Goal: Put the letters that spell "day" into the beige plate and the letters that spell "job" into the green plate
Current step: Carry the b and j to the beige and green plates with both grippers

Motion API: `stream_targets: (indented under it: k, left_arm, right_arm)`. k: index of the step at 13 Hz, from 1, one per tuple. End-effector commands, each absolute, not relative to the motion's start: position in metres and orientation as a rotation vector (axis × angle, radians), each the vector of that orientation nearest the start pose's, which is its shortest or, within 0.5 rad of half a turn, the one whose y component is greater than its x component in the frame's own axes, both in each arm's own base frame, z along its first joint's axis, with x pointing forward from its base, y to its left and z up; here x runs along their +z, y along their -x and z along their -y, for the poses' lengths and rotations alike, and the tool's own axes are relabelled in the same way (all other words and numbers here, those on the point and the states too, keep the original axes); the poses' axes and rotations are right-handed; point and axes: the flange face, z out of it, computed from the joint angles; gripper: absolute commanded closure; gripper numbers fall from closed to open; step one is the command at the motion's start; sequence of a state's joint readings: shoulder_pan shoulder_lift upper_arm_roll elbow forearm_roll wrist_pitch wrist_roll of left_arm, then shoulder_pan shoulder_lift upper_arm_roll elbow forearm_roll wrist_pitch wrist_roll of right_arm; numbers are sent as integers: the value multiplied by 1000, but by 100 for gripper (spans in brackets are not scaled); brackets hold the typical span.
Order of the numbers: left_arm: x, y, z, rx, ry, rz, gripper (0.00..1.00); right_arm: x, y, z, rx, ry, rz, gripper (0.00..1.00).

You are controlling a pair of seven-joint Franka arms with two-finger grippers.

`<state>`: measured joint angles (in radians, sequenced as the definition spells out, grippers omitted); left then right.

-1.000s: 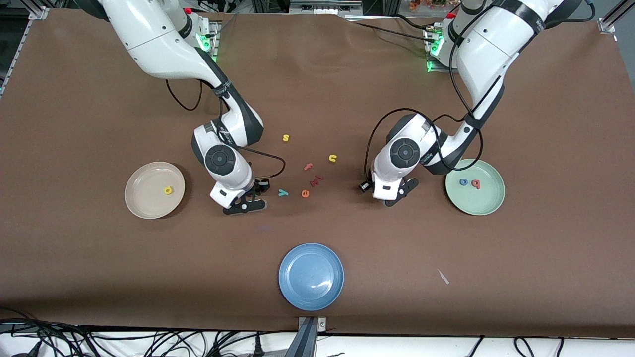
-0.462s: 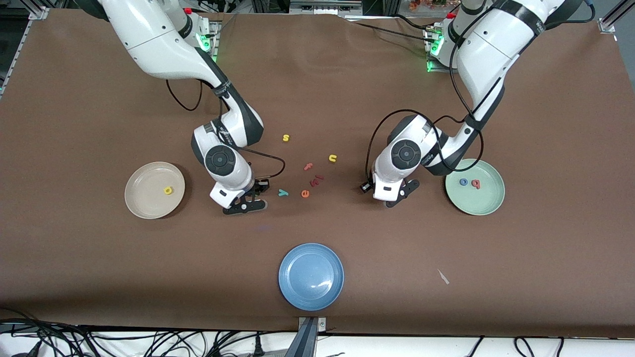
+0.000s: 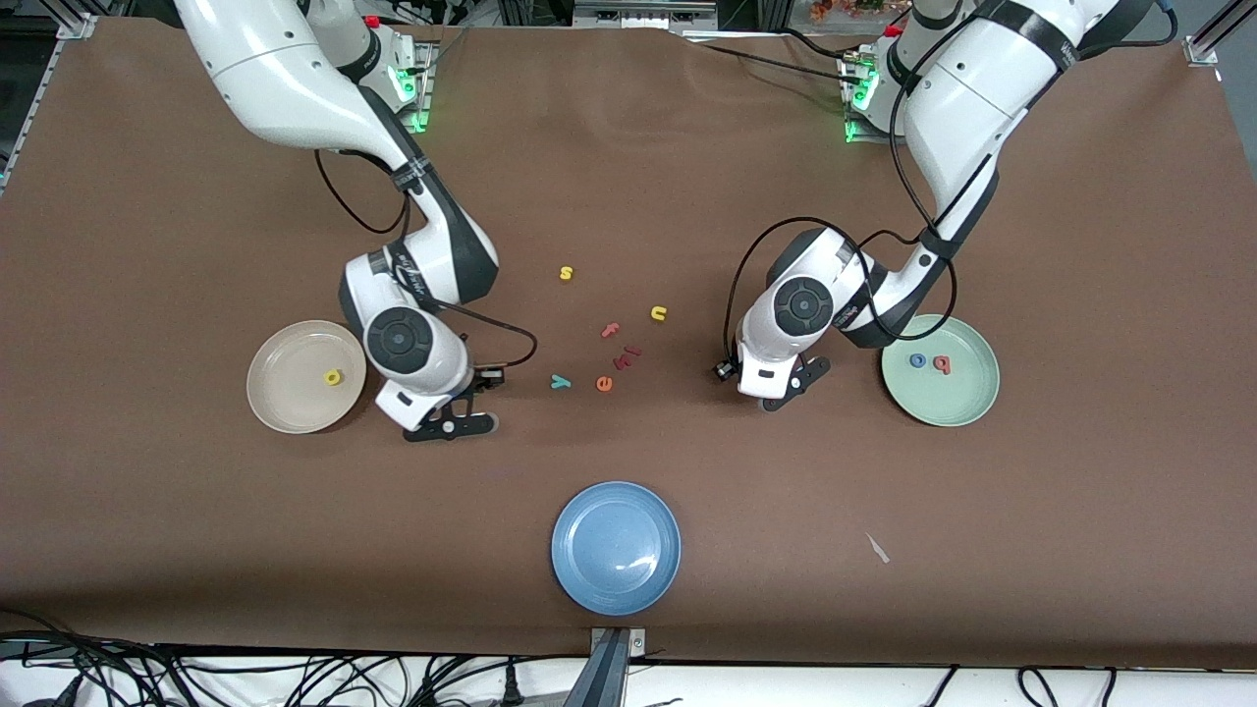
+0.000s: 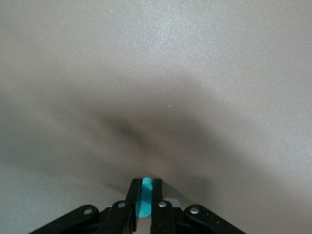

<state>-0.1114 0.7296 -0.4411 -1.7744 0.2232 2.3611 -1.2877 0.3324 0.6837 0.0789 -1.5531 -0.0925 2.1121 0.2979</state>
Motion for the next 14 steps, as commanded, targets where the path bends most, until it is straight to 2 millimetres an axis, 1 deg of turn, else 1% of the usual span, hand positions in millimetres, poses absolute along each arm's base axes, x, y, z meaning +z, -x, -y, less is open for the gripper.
stream_targets:
  k: [1,2,3,4,5,6,7,8,9,11,12,13,14]
  left_arm:
    - [193,-579,312,164,3023,994,96]
    - [213,-588,300,145,3011,1002,96]
    - [236,-598,283,133,2999,1008,96]
    - [260,-605,271,137,3002,982,96]
    - [283,-612,249,171,2993,969,96]
    - [301,-617,227,213,2994,933,96]
    - [316,-618,202,269,3001,877,96]
    - [325,-619,174,336,3006,810,96]
    - [331,-616,148,404,2998,728,96]
    - [328,-613,100,494,3005,616,96]
    - [318,-611,75,531,3016,577,96]
    - [304,-605,61,568,3023,523,97]
    - [287,-599,46,604,3028,492,100]
  right_arm:
    - [251,-628,-227,195,3210,290,94]
    - [249,-626,-210,199,3219,311,94]
    - [248,-624,-193,191,3224,343,94]
    - [248,-621,-178,171,3224,364,94]
    - [247,-616,-167,160,3225,359,94]
    - [248,-611,-155,158,3230,358,94]
    - [246,-606,-144,164,3233,363,94]
    - [247,-602,-131,149,3234,374,94]
    - [242,-597,-116,141,3237,387,94]
    - [232,-593,-91,118,3244,409,93]
    - [233,-595,-86,115,3238,419,93]
    - [233,-594,-83,123,3227,409,93]
    - [235,-595,-76,121,3225,405,92]
